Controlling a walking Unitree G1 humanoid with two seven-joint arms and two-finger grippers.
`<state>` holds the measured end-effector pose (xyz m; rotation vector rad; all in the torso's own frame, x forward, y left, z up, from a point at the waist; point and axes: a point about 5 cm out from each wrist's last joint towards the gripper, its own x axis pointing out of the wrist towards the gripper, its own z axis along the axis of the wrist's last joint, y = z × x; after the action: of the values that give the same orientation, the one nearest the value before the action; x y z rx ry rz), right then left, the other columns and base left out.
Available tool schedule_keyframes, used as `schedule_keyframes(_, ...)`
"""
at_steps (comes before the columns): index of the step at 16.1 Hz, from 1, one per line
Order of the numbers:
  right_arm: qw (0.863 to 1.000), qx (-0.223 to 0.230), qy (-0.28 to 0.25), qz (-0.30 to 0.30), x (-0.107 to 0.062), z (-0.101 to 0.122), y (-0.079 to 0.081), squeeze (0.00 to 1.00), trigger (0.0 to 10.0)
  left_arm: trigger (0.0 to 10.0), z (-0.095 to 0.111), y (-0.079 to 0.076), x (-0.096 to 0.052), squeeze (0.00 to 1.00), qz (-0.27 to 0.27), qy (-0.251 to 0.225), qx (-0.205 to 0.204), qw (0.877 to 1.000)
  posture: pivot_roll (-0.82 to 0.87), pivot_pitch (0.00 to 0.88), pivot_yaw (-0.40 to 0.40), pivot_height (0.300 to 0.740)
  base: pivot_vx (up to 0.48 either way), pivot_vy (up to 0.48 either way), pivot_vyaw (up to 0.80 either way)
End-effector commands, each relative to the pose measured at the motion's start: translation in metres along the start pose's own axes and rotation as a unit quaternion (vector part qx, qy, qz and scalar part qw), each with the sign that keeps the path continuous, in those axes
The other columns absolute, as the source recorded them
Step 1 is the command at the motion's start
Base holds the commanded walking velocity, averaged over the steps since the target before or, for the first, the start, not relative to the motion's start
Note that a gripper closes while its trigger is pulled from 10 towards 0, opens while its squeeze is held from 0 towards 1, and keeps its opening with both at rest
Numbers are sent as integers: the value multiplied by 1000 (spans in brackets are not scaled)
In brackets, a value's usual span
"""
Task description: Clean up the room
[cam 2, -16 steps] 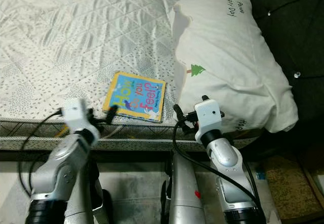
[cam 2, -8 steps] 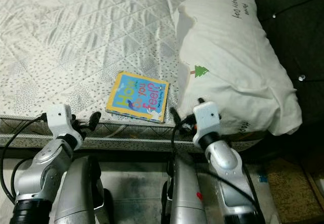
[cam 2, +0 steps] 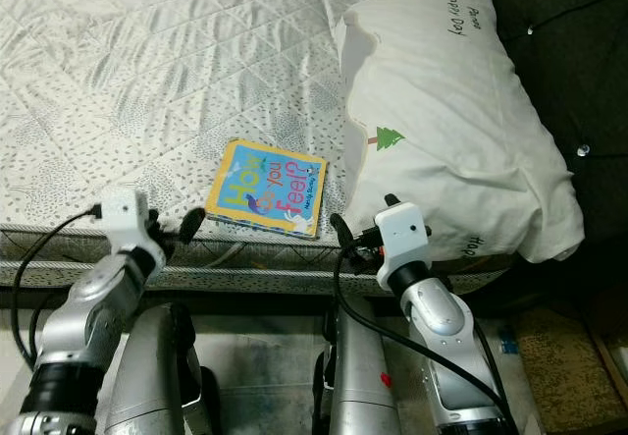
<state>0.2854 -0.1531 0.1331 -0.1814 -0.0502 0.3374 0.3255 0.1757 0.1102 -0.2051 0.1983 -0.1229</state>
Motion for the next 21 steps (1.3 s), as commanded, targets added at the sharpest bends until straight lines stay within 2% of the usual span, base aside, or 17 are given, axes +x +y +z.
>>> schedule_keyframes(1, 1000, -2, 6, -6, -5, -1, -4, 0, 10000, 10000, -7, 1, 1, 0, 0, 12, 6, 1000, -58, 252, -82, 532, 0, 0, 0)
schedule_keyframes(10, 1000, -12, 15, -3, -17, -1, -11, 0, 10000, 10000, -10, -1, 25, 0, -15, 19, 12, 1000, -94, 253, -91, 532, 0, 0, 0)
schedule_keyframes(15, 1000, -16, 11, -4, -13, 2, -12, 0, 10000, 10000, -16, -11, 34, 0, -31, 33, 18, 999, -96, 253, -97, 532, 0, 0, 0)
schedule_keyframes(21, 1000, -16, 10, -8, -13, 4, -12, 0, 10000, 10000, -29, -25, 39, 0, -52, 52, 21, 997, -104, 260, -94, 532, 0, 0, 0)
